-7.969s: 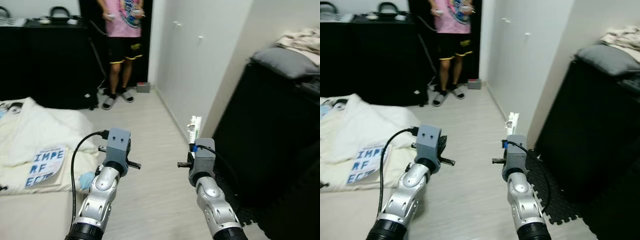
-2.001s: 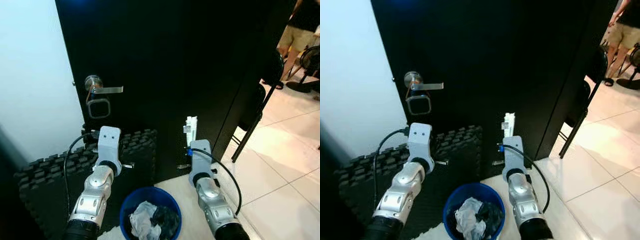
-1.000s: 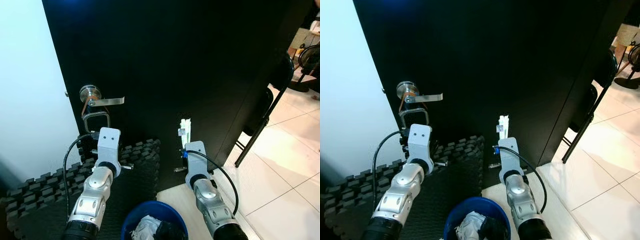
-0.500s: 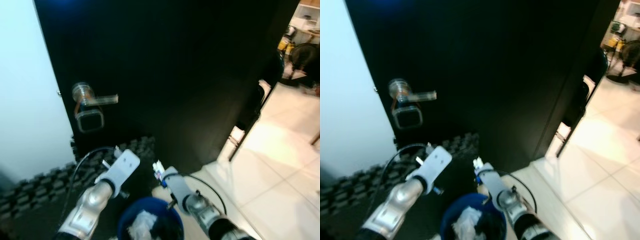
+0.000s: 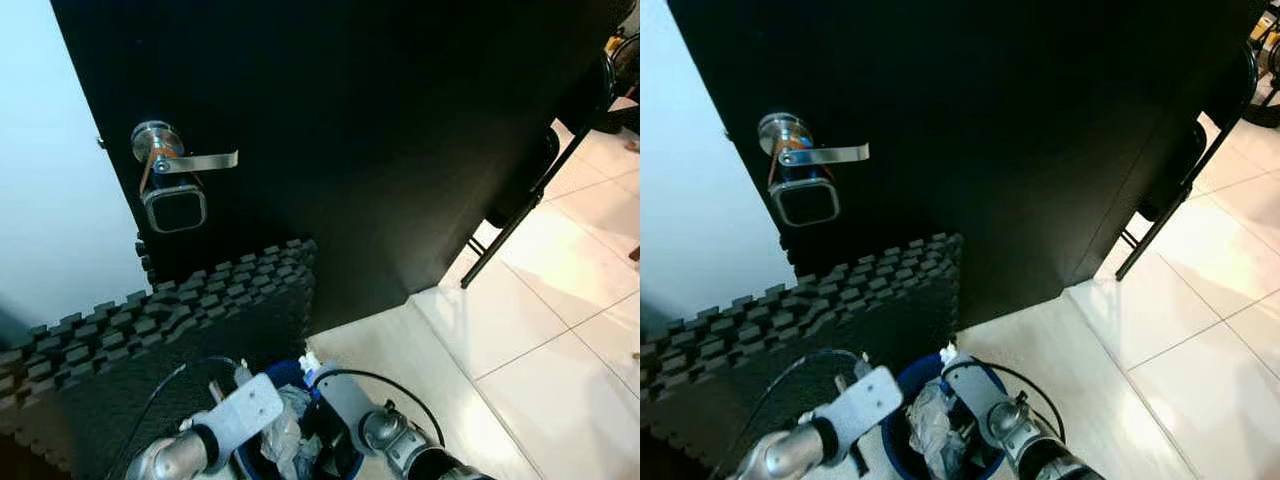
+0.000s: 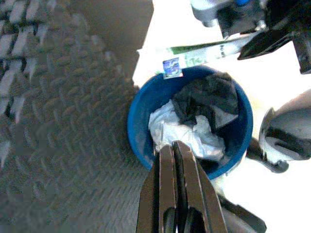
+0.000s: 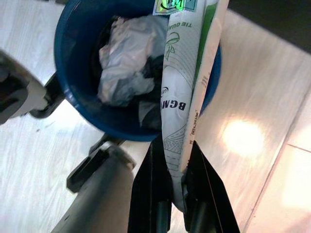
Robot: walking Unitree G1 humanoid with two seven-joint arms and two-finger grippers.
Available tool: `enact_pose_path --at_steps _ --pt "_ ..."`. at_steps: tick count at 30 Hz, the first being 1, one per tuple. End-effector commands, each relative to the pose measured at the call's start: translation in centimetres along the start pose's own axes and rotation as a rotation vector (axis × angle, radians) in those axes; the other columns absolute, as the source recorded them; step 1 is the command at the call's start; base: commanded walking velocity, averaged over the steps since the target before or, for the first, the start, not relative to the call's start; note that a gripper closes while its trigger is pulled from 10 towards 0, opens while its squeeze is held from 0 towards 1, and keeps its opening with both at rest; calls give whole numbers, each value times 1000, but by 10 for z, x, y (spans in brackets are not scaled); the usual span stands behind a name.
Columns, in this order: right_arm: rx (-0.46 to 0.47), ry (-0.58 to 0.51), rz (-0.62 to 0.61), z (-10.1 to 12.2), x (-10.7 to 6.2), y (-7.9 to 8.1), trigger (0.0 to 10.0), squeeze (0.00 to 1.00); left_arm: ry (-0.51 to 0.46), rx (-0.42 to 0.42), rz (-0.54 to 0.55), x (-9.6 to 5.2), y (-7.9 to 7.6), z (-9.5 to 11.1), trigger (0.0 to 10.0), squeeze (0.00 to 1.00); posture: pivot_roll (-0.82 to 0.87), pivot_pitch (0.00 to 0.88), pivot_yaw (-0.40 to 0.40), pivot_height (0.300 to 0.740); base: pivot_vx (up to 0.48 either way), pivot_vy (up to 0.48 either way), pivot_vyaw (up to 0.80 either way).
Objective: Clean up the room
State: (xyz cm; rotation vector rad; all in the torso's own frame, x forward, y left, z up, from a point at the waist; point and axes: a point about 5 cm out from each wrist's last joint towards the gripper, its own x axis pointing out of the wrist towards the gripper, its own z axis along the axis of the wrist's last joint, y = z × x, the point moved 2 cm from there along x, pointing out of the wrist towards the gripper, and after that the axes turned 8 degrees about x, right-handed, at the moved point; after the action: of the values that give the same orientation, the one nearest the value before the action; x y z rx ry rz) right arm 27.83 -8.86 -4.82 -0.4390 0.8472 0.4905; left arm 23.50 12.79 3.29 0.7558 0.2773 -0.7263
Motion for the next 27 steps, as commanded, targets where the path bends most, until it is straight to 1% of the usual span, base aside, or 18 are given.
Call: enact_pose_path --at_steps 1,5,7,8,11,12,13,14,15,16,21,22,23,24,25,26,27 --pt "-4 19 17 -7 1 6 10000 0 12 8 -37 -2 -4 -2 10000 0 61 224 -110 740 0 0 0" --pt "-5 18 14 -7 1 7 10000 0 10 16 -44 -2 -3 0 10000 0 61 223 -109 740 0 0 0" --pt "6 11 2 -5 1 6 10000 0 -2 13 -32 -3 0 3 10000 0 59 219 -107 740 0 0 0" --pt "21 8 7 -4 1 7 10000 137 -3 13 -32 -3 1 4 10000 0 60 219 -108 740 0 0 0" --pt "31 6 12 -3 1 7 10000 137 -3 14 -34 -3 1 4 10000 0 60 219 -108 740 0 0 0" --pt "28 2 5 -3 1 6 10000 1000 -3 14 -35 -2 0 4 10000 0 61 212 -108 740 0 0 0" --pt "12 -4 -19 -1 1 4 10000 1000 -2 15 -36 -2 0 5 10000 0 59 207 -109 740 0 0 0" --pt "-4 -14 -47 0 1 1 10000 565 -2 15 -35 -1 0 5 10000 0 59 201 -110 740 0 0 0" --pt "-15 -21 -65 1 1 -1 10000 565 -2 16 -35 0 0 5 10000 0 59 201 -110 740 0 0 0" --pt "-13 -29 -83 3 0 -4 10000 0 -3 18 -33 2 0 7 10000 0 57 196 -111 740 0 0 0" --pt "-7 -40 -105 3 0 -8 10000 0 -6 20 -27 5 1 8 10000 0 55 184 -111 740 0 0 0" --pt "4 -44 -119 3 -1 -11 10000 0 -9 20 -22 7 2 9 10000 0 52 169 -110 740 0 0 0" --pt "42 -59 -139 3 -1 -15 10000 0 -14 24 -9 10 5 12 10000 0 51 152 -109 740 0 0 0" --pt "102 -78 -154 5 -2 -20 10000 0 -17 22 11 14 9 14 10000 0 51 135 -109 740 0 0 0" --pt "144 -91 -164 6 -3 -23 10000 0 -18 21 25 16 12 15 10000 0 51 135 -109 740 0 0 0" --pt "222 -118 -171 10 -4 -27 10000 0 -21 11 51 19 17 17 10000 0 53 110 -109 740 0 0 0" --pt "222 -118 -171 10 -4 -27 10000 0 -21 11 51 19 17 17 10000 0 53 110 -109 740 0 0 0"
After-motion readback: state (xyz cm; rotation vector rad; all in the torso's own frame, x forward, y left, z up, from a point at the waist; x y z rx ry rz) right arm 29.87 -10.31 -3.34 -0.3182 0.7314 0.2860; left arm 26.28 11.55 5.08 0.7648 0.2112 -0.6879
